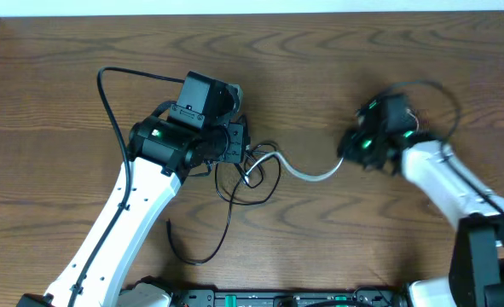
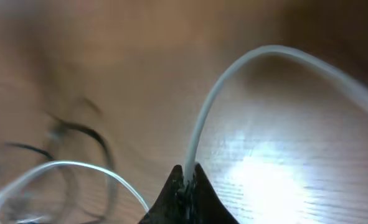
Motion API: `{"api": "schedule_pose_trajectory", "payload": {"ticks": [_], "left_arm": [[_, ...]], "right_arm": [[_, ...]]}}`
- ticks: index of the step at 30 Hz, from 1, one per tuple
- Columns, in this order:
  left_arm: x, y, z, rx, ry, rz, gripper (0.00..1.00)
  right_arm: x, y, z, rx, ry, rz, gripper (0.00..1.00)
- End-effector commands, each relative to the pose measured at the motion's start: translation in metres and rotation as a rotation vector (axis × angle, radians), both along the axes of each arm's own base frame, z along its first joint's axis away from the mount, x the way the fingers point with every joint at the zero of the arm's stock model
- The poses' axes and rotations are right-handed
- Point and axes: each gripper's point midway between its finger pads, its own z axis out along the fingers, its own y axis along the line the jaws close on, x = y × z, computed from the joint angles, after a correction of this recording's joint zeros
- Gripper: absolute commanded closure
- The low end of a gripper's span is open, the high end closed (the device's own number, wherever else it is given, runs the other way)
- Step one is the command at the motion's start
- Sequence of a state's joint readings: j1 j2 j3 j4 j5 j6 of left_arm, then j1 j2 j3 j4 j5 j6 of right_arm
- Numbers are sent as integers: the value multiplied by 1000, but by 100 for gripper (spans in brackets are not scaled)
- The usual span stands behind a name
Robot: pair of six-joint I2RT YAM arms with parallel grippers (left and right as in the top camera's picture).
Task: Untangle cables
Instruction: 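Pull the white cable away to the right with the right gripper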
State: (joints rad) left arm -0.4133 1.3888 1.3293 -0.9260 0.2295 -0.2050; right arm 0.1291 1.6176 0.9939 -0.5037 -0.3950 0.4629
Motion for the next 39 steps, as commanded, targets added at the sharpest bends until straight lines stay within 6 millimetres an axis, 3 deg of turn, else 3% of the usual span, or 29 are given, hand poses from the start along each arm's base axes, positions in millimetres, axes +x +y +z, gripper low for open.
{"api": "schedule_pose_trajectory", "payload": {"ticks": [1, 5, 8, 11, 13, 17, 20, 25, 31, 39], "left_arm": [[1, 2, 1, 16, -8, -6, 92], [1, 2, 1, 17, -8, -6, 92], [1, 2, 1, 17, -8, -6, 92], [1, 2, 1, 17, -8, -6, 92], [1, 2, 1, 17, -7, -6, 92], [1, 2, 1, 17, -7, -6, 92], [1, 2, 1, 17, -7, -6, 92], [1, 2, 1, 17, -7, -6, 92], [1, 2, 1, 17, -7, -6, 92], [1, 2, 1, 16, -9, -6, 92]], "right_arm": [[49, -30, 104, 121, -239, -38, 99], [78, -92, 201, 144, -447, -148, 99], [84, -139, 255, 95, -580, -239, 99], [82, -184, 288, 29, -661, -338, 99], [78, -213, 299, -20, -688, -412, 99], [68, -266, 295, -124, -674, -563, 99], [58, -309, 278, -306, -624, -648, 99], [48, -354, 253, -534, -525, -722, 99], [47, -380, 230, -620, -453, -750, 99], [43, -407, 218, -635, -430, -800, 99]]}}
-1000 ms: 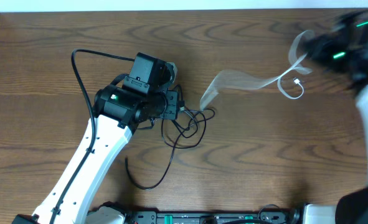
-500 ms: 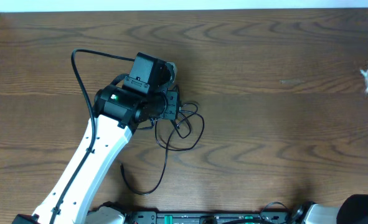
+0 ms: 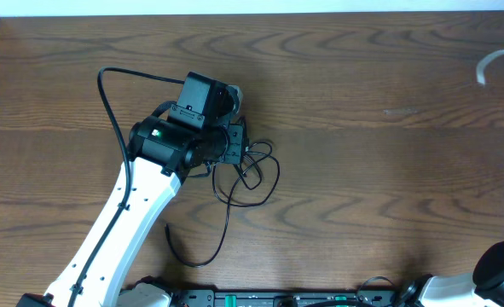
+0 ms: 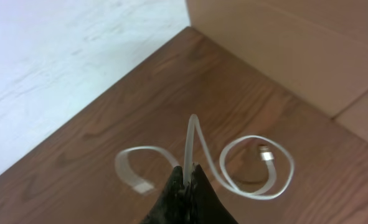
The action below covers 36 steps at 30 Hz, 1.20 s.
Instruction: Untangle cables
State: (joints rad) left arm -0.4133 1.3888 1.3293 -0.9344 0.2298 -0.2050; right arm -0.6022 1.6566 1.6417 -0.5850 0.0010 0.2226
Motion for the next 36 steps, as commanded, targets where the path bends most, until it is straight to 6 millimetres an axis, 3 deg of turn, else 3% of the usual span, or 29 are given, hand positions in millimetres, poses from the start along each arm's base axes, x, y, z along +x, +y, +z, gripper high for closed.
{"api": "schedule_pose_trajectory", "payload": {"ticks": [1, 4, 5, 9, 13, 16, 18, 21, 24, 29, 32, 36], "left_arm": [[3, 1, 3, 12, -18, -5, 92], [8, -2, 6, 0, -40, -6, 92], [11, -5, 9, -17, -57, -11, 92], [27, -36, 34, -177, -153, -80, 92], [36, -80, 83, -418, -287, -214, 92], [29, -108, 117, -560, -364, -328, 92], [20, -120, 127, -607, -376, -392, 75], [12, -120, 115, -589, -317, -389, 52], [8, -108, 89, -489, -249, -351, 47], [12, -59, 36, -192, -149, -160, 46], [10, -29, 16, -30, -112, -72, 46], [4, -21, 8, 10, -75, -62, 63]], "right_arm": [[-8, -18, -5, -19, 27, -43, 94], [-4, -9, -8, 17, 17, 6, 48], [0, 1, -10, 51, 6, 56, 41], [9, 55, -22, 232, -6, 300, 36], [2, 103, -40, 394, 60, 408, 36], [-4, 130, -52, 423, 142, 470, 35], [-9, 149, -59, 432, 198, 525, 34], [-15, 173, -67, 437, 268, 585, 29], [-18, 196, -72, 436, 317, 657, 25], [-26, 232, -79, 465, 388, 732, 23], [-32, 259, -87, 481, 442, 792, 23], [-39, 294, -103, 485, 502, 879, 22]]}}
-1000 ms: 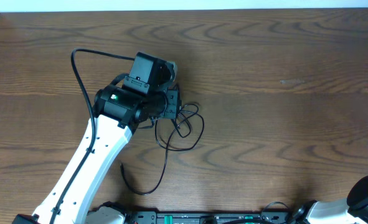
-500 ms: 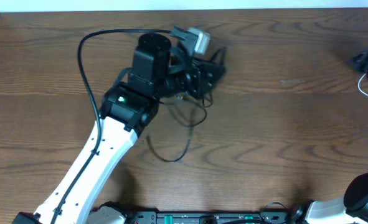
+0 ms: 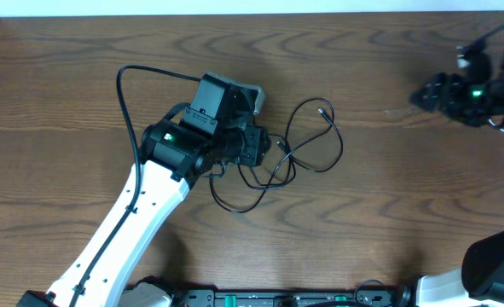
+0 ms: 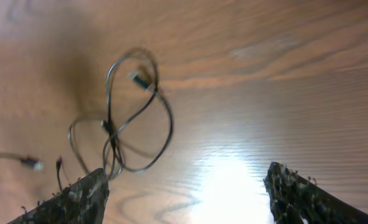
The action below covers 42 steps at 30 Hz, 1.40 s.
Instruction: Untangle cables
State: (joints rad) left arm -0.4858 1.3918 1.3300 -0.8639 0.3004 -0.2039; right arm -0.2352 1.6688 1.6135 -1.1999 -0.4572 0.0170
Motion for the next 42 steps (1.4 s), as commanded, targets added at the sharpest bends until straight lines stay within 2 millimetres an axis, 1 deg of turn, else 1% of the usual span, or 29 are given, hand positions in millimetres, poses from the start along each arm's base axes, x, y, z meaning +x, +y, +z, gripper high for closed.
{"api": "schedule_pose_trajectory", "payload": {"ticks": [1, 3, 7, 11, 13, 16, 21, 23, 26, 28, 32, 33, 37, 38, 39, 42], "left_arm": [[9, 18, -2, 93, -39, 50, 67], [8, 18, -3, 95, -35, 50, 72], [7, 19, -3, 97, -31, 50, 73], [6, 19, -4, 100, -28, 50, 73], [6, 19, -4, 100, -28, 50, 73], [6, 19, -4, 99, -28, 50, 73], [5, 19, -4, 102, -23, 49, 73], [3, 20, -6, 106, -16, 49, 73], [1, 22, -7, 114, -2, 48, 73], [0, 22, -8, 114, -1, 48, 73], [0, 22, -8, 114, -1, 48, 73], [0, 22, -8, 114, -1, 48, 73], [0, 22, -8, 114, -1, 48, 73], [0, 22, -8, 114, -1, 48, 73], [0, 22, -8, 114, -1, 48, 73], [0, 22, -8, 114, -1, 48, 73]], "right_arm": [[-9, 37, -21, 14, 44, 116, 22], [-14, 54, -33, 17, 65, 162, 22], [-33, 90, -62, 23, 125, 260, 22], [-59, 123, -91, 36, 218, 303, 21], [-72, 138, -105, 50, 280, 269, 21], [-86, 158, -124, 79, 372, 149, 20], [-94, 185, -152, 138, 440, -46, 18], [-93, 190, -161, 145, 442, -115, 18], [-88, 187, -176, 129, 422, -244, 20], [-83, 185, -183, 131, 406, -314, 22], [-76, 184, -192, 146, 366, -399, 29], [-74, 183, -194, 144, 357, -420, 30], [-64, 181, -196, 143, 296, -463, 34], [-62, 181, -196, 142, 283, -464, 38], [-60, 182, -195, 142, 272, -463, 46], [-58, 184, -194, 147, 260, -457, 63]]}}
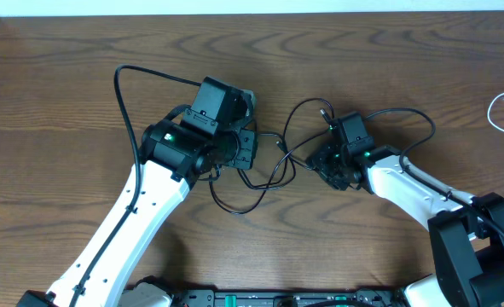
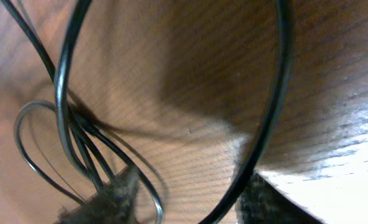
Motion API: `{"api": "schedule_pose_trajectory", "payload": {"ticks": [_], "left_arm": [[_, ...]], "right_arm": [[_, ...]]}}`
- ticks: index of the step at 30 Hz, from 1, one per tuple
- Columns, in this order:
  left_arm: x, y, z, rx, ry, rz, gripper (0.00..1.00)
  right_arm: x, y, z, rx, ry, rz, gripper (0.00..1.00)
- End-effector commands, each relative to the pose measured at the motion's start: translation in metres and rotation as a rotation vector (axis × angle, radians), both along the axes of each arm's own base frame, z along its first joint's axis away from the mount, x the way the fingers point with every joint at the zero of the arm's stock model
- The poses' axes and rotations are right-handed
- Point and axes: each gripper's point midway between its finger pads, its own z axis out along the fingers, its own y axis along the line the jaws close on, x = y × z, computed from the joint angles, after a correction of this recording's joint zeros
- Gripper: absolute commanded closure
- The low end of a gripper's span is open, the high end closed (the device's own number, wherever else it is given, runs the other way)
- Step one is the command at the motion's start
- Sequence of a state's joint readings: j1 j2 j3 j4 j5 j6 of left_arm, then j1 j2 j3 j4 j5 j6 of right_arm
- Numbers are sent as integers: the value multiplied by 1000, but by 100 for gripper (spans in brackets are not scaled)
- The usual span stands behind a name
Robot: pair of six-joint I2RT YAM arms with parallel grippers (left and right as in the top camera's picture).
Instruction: Untangle cables
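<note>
The black cable point(image 1: 239, 210) lies in a loose tangle at the middle of the table. My left gripper point(image 1: 250, 147) sits at the tangle's left side, shut on a strand as far as the overhead view shows. My right gripper point(image 1: 321, 160) is low at the tangle's right loop. Up close it is open: one fuzzy finger point(image 2: 106, 202) lies against thin strands, the other finger point(image 2: 274, 202) sits just outside a thick black strand point(image 2: 282, 74) that runs between the two. The white cable point(image 1: 491, 112) lies apart at the right edge.
Brown wooden table point(image 1: 81, 51) with a white wall strip along the far edge. Each arm's own black wire arcs beside it, the left one point(image 1: 118, 94) and the right one point(image 1: 409, 112). The right arm's white link point(image 1: 414, 192) stretches toward the lower right.
My right gripper, open near the far right of the table, has come to the black loop right of the tangle, low over the wood. The left arm and tangle have hardly shifted.
First my right gripper was shut on the white cable, stretched out of the tangle my left gripper held. Then it held the white cable over the far right corner. Then it was open, and the black cable lay spread further right. Now it straddles a black strand.
</note>
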State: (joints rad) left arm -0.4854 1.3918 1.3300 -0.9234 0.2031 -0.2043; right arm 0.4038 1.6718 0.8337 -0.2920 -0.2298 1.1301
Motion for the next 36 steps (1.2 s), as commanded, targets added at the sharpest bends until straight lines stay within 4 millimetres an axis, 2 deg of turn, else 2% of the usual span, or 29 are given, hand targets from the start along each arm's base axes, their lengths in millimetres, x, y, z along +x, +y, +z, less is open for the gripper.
{"api": "schedule_pose_trajectory", "payload": {"ticks": [1, 3, 4, 8, 11, 13, 15, 17, 20, 21, 24, 25, 26, 27, 29, 30, 32, 35, 36], "left_arm": [[2, 2, 3, 12, -15, -3, 73], [2, 2, 3, 13, -14, -3, 73], [2, 2, 3, 12, -15, -3, 73], [2, 2, 3, 13, -14, -2, 73], [2, 5, 2, 32, -19, -17, 73], [5, 20, -2, 115, -37, 25, 73], [9, 45, -5, 242, -61, 86, 74], [11, 70, -6, 353, -76, 142, 78], [14, 96, -5, 425, -75, 220, 81], [16, 103, -5, 427, -70, 243, 81], [21, 125, -5, 413, -54, 347, 81], [23, 133, -5, 407, -49, 388, 85], [24, 140, -4, 402, -44, 420, 85], [26, 155, -4, 389, -31, 501, 85], [26, 164, -5, 358, -14, 552, 85], [27, 161, -8, 298, 10, 554, 85], [28, 150, -9, 216, 37, 531, 85], [31, 130, -8, 109, 52, 484, 85], [31, 123, -7, 79, 54, 466, 85]], "right_arm": [[0, -3, -4, -28, 1, -38, 72], [-1, -3, -4, -30, 1, -33, 86], [-1, -2, -4, -36, -7, -13, 98], [0, -3, -4, -78, -55, 101, 99], [8, -14, -3, -145, -118, 202, 99], [14, -31, 0, -190, -133, 255, 99], [19, -62, 6, -253, -101, 242, 99], [28, -101, 21, -332, -79, 234, 99], [40, -170, 54, -496, -39, 186, 99], [42, -202, 73, -574, -12, 139, 99], [42, -270, 123, -714, 33, 13, 99], [40, -292, 143, -750, 40, -39, 99], [39, -306, 156, -769, 42, -76, 99], [33, -337, 190, -794, 32, -173, 99], [28, -356, 218, -780, 4, -244, 99], [30, -359, 237, -724, -46, -269, 99], [44, -340, 257, -603, -167, -179, 99], [70, -285, 290, -378, -401, 35, 99], [77, -256, 306, -268, -500, 125, 99]]}}
